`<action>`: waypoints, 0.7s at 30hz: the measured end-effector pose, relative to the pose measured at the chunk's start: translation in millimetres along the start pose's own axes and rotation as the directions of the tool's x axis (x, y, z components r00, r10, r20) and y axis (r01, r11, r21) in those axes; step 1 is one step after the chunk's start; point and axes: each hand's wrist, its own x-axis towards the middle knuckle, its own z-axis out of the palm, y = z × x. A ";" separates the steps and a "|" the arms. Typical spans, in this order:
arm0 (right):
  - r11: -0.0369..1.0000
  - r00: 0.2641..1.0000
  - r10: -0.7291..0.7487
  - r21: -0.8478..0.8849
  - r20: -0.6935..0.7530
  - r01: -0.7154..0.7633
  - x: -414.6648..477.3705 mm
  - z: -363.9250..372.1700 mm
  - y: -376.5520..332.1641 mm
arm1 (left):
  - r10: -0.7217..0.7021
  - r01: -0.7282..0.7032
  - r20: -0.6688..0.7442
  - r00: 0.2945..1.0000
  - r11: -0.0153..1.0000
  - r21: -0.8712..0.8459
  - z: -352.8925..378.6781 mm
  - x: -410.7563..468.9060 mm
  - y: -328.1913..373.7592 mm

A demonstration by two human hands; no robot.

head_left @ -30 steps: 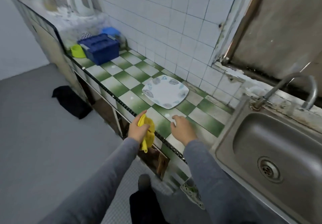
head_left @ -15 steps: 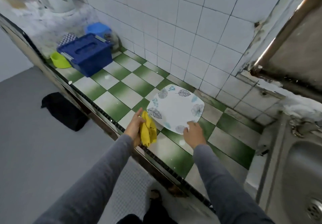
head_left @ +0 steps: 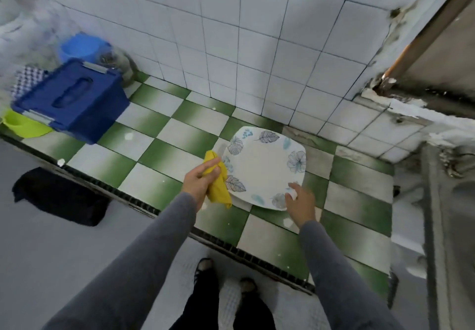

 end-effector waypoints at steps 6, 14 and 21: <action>0.969 0.992 0.073 0.243 -0.104 -0.045 -0.1 21.6 7.4 | -0.077 0.076 0.090 0.993 0.997 0.020 -16.9 35.1 13.1; 0.880 0.994 0.091 0.473 -0.060 -0.052 7.2 28.0 8.9 | -0.143 0.153 0.177 0.974 0.987 -0.042 -25.6 58.0 17.8; 0.781 0.997 0.053 0.620 0.061 -0.080 8.1 34.6 10.4 | -0.146 0.154 0.180 0.973 0.987 -0.033 -29.7 67.5 24.0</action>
